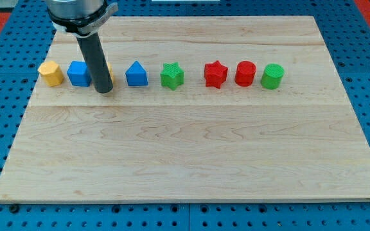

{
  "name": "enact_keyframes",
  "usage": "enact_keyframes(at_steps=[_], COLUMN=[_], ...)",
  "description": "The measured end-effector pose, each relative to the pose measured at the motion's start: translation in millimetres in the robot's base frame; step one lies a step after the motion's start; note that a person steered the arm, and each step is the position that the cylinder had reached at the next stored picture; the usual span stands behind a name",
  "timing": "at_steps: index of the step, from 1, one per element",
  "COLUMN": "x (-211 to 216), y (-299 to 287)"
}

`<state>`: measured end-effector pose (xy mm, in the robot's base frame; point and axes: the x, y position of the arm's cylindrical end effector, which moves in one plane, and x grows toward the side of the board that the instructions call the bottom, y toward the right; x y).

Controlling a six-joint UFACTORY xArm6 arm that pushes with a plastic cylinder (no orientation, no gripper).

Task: Push the red circle towards the top right

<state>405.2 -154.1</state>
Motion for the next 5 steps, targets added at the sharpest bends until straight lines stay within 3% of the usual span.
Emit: enact_keyframes(at_steps=[1,2,4,5], x=[42,64,9,-13], y=[42,142,254,267])
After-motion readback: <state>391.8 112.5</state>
